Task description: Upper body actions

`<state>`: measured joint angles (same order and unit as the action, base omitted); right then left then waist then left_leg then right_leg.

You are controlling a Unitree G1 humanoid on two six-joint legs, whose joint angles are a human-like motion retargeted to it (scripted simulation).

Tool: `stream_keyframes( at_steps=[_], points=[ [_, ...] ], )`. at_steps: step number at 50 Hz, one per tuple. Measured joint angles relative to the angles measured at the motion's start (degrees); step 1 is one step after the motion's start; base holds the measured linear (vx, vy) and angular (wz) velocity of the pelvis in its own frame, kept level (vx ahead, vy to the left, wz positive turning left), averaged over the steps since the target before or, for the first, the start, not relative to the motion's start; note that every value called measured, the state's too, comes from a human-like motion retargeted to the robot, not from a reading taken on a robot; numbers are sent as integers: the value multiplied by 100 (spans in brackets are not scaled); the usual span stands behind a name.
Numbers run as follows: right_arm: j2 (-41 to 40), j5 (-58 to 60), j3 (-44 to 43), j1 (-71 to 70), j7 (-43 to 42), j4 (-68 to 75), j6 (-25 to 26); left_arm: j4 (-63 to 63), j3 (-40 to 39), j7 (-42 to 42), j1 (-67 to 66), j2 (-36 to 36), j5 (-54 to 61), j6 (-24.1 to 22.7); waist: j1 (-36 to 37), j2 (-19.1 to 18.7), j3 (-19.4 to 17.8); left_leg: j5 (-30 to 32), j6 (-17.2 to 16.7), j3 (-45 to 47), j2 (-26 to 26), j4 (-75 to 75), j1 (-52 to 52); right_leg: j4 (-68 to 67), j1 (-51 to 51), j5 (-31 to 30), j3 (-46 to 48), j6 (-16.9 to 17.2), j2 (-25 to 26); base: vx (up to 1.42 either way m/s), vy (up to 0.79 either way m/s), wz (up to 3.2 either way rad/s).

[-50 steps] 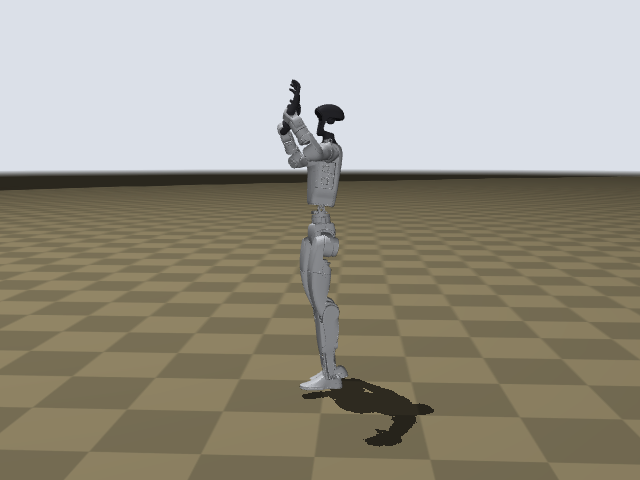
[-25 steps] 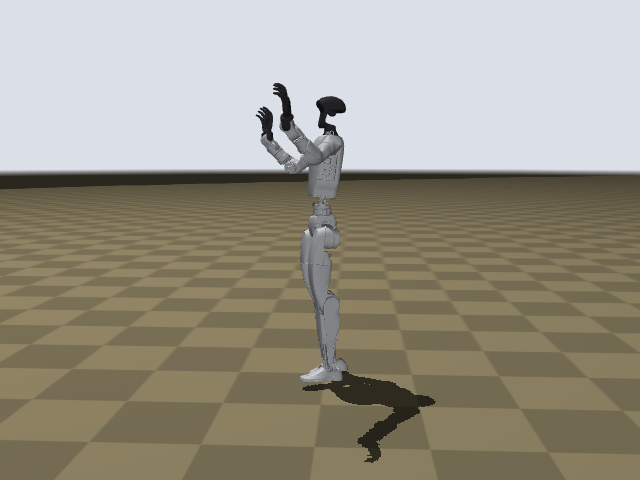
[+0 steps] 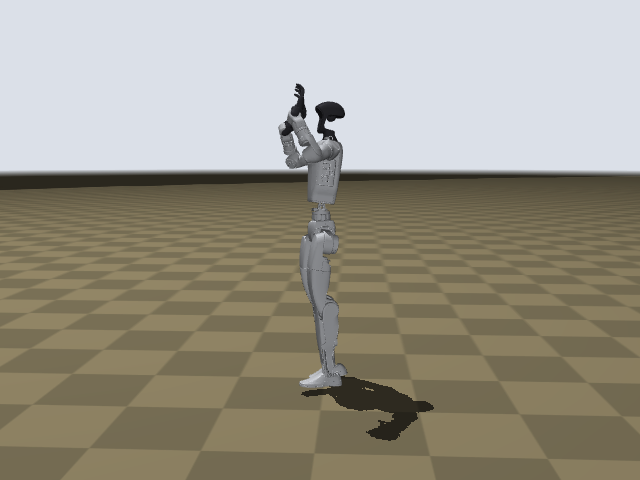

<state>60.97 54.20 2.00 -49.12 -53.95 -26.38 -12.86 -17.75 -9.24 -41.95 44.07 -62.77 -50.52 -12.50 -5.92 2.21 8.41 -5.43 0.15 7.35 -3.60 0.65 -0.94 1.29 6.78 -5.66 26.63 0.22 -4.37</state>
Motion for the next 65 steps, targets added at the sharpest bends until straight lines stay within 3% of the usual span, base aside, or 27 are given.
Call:
stream_keyframes(
  at_steps=[13, 17, 21, 25, 28, 35, 38, 41, 46, 51, 56, 60, 65],
  points=[
    [-1455, -785, -1566, 1096, 102, 1765, 824, 1672, -1344, 75, -947, 922, 1295, 658, -36, 30, 13, -1, 2, -2, -13, 0, 15, 2, 15, 0, 2, -1, -9, 0, 0, 0],
    [-2045, -1615, -1828, 1135, 238, 2212, 998, 2066, -1612, 358, -1008, 1244, 2383, 939, -60, 29, 17, 2, 3, -5, -10, -2, 23, 3, 28, 2, 8, 1, -4, 0, 0, 0],
    [-2484, -2643, -1751, 1011, 321, 2317, 557, 2141, -1481, 818, -821, 1495, 4087, 999, -86, 15, 38, 6, 4, -4, -6, -2, 19, 4, 29, 3, 14, 2, -2, 0, 0, 0],
    [-2538, -3132, -1496, 900, 254, 2151, -168, 2015, -1235, 1388, -618, 1535, 5180, 639, -95, 5, 59, 4, 3, 0, -4, 1, 11, 5, 24, 3, 9, 1, 0, 0, 0, 0],
    [-2248, -2665, -1132, 766, 60, 1823, -457, 1755, -971, 1088, -494, 1365, 4663, 344, -106, -11, 65, -1, 4, 9, -3, 4, 17, 4, 26, 2, -4, 0, 2, 0, 0, 0],
    [-1128, -542, -332, 298, -119, 803, -793, 780, -298, 461, -149, 725, 1859, -139, -117, -35, 60, -5, 7, 9, -9, 7, 20, 5, 33, 0, -13, 3, 1, 0, 0, 0],
    [-691, 390, -120, 63, -87, 324, -335, 158, -155, 111, 1, 345, 74, 104, -115, -45, 18, -4, 10, 7, -7, 8, 25, 6, 43, -2, -13, 5, 2, 0, 0, 0],
    [-700, 434, -198, 94, -151, 350, 0, -94, -156, -150, -8, 250, -644, 451, -113, -62, -23, -1, 13, 2, -3, 9, 28, 5, 52, -4, -10, 7, 5, 0, 0, 0],
    [-1351, -558, -736, 619, 8, 1262, 44, 312, -456, -61, -381, 446, 145, 268, -110, -39, -73, 8, 20, -14, -8, 13, 30, 2, 64, -11, -1, 8, -1, 0, 0, 0],
    [-2162, -1687, -1376, 1188, 321, 2507, 119, 1302, -1162, 356, -1023, 802, 992, 549, -116, 5, -154, 19, 24, -16, -16, 19, 41, 2, 78, -26, -3, -2, -12, -2, -1, -1],
    [-2558, -2716, -1939, 1958, 980, 3643, -315, 2414, -2096, 469, -1949, 1330, 1838, 733, -172, 18, -283, 28, 26, 7, -12, 18, 64, 1, 90, -44, -22, -13, -18, -3, -2, -4],
    [-2490, -2567, -2289, 3174, 1407, 4496, -876, 3298, -2962, 1179, -2867, 2110, 3299, 427, -184, 35, -489, 33, 29, 32, -13, 12, 114, 5, 126, -58, -42, -20, -26, -3, -5, -5],
    [-2746, -1508, -1997, 4559, 2247, 5849, -790, 4148, -3659, 2139, -4257, 2953, 3568, 330, -143, 38, -635, 30, 24, 65, 3, 6, 109, 5, 105, -65, -82, -20, -23, 0, -9, -6]
  ],
)
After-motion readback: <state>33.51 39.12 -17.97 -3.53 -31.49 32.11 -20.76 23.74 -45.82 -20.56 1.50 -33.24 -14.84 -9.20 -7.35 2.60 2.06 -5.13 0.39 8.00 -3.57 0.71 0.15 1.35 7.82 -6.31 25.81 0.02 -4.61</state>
